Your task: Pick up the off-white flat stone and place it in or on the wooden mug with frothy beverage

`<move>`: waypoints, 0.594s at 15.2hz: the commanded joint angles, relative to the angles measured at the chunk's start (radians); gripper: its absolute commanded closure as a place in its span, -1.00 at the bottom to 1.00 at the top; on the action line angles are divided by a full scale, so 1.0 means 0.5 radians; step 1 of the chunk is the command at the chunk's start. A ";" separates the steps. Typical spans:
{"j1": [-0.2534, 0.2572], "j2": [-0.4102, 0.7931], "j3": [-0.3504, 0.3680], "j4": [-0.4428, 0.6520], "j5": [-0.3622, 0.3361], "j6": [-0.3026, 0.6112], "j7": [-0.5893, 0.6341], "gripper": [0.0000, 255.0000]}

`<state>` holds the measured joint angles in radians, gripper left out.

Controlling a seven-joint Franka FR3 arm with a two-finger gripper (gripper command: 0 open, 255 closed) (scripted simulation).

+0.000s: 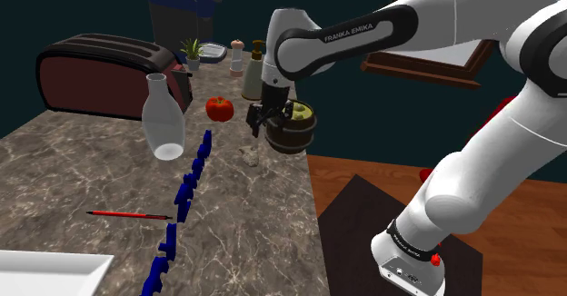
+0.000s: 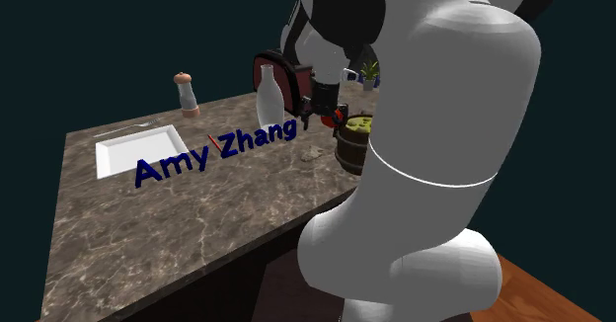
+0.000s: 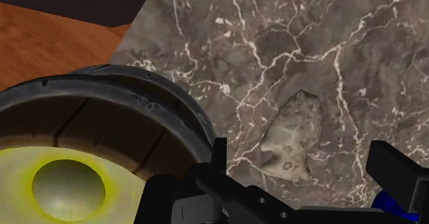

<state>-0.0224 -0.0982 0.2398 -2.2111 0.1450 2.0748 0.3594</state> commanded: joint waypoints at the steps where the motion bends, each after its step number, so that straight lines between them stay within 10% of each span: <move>1: -0.007 0.189 0.008 0.059 -0.026 0.135 0.082 -1.00; 9: 0.003 0.506 0.032 0.168 -0.060 0.342 0.207 -1.00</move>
<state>-0.0070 0.0224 0.2726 -2.1173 0.1406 2.2388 0.4692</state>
